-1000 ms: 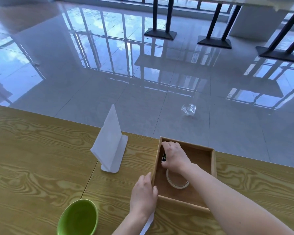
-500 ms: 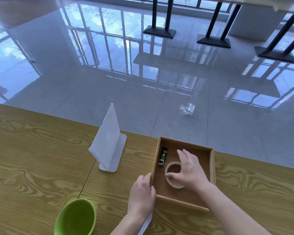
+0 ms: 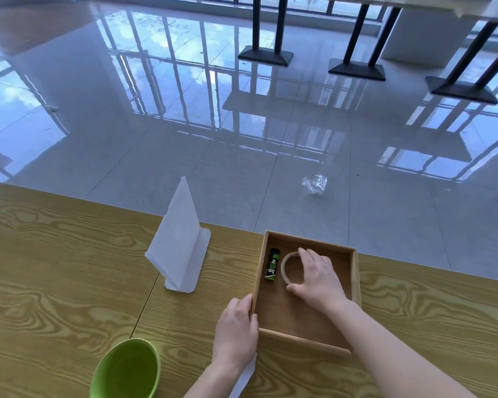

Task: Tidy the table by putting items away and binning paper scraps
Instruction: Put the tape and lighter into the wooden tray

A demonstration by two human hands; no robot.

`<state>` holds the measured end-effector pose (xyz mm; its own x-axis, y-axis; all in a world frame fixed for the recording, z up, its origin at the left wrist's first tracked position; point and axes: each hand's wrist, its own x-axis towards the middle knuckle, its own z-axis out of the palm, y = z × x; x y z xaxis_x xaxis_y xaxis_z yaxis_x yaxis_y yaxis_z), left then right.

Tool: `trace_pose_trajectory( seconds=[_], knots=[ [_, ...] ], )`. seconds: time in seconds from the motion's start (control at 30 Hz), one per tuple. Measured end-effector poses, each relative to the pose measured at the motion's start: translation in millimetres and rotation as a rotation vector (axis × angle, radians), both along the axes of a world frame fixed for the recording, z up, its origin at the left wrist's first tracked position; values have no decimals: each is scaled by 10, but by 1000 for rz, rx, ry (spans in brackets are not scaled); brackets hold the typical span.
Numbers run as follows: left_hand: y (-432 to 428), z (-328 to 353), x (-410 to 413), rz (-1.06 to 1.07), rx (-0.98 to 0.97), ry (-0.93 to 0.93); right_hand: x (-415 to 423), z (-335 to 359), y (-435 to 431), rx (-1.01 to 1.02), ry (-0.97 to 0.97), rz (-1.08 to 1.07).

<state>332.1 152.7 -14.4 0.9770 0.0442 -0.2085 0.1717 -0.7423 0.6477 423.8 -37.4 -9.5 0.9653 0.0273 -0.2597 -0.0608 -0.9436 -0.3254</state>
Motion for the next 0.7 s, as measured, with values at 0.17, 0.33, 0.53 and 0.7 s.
trace_pose_trajectory(
  seconds=[0.17, 0.33, 0.53, 0.7],
  knots=[
    [24, -10, -2, -9, -17, 1, 77, -13, 82, 5, -38, 1],
    [35, -44, -18, 4, -35, -6, 10, 10, 47, 90, -56, -18],
    [45, -59, -45, 37, -64, 1, -378, 160, -239, 238, -232, -150],
    [43, -66, -33, 51, -59, 12, -780, 156, -670, 160, -385, -422]
  ],
)
